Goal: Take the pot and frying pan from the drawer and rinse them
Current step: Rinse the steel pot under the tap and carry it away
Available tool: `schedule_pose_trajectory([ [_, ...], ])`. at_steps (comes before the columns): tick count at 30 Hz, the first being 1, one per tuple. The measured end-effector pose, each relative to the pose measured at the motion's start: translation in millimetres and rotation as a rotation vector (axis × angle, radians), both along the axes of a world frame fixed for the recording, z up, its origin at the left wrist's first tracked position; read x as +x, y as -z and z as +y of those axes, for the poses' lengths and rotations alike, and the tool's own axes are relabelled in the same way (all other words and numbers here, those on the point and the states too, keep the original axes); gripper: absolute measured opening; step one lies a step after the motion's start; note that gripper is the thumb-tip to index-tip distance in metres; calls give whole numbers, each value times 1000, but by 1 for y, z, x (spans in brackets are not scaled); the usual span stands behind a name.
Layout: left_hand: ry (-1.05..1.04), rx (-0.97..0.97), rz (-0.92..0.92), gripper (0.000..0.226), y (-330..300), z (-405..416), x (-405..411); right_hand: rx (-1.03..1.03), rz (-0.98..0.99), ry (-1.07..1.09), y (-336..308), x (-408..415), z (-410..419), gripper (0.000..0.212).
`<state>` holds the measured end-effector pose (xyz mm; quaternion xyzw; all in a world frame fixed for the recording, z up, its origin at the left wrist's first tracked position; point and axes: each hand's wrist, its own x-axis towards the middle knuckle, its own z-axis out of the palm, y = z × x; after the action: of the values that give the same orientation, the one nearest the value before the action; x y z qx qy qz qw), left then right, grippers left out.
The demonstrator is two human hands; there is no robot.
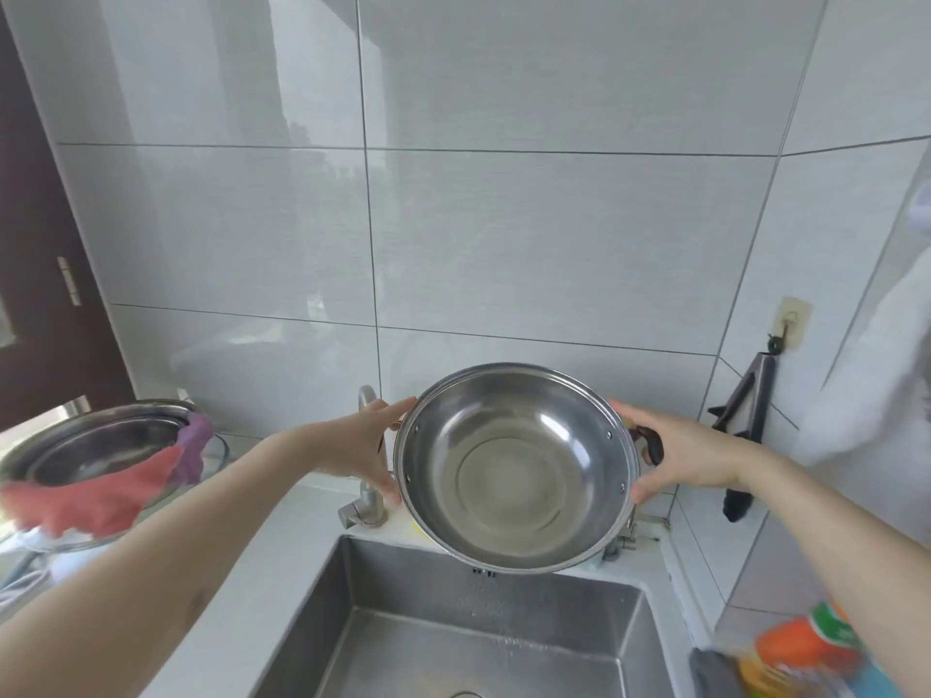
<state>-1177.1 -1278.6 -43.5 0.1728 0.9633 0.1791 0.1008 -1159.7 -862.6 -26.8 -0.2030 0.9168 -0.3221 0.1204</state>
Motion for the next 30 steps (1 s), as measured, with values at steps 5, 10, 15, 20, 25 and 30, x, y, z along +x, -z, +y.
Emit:
schedule_pose_trajectory([
  [5, 158, 168, -146, 92, -5, -3, 8, -189, -151, 25, 8, 27, 6, 79],
  [10, 201, 198, -251, 83, 0, 6, 14, -298, -223, 71, 19, 64, 18, 73],
  [15, 295, 173, -312, 80, -2, 44, 25, -290, -181, 178, 28, 106, 48, 72],
  [20, 407, 186, -289, 83, -14, 109, 47, -360, -132, 269, 33, 169, 95, 79],
  [25, 587, 239, -338, 89, -20, 192, 82, -354, -74, 427, 25, 264, 151, 77],
  [30, 721, 234, -326, 86, -27, 305, 150, -264, -3, 621, 19, 387, 225, 78],
])
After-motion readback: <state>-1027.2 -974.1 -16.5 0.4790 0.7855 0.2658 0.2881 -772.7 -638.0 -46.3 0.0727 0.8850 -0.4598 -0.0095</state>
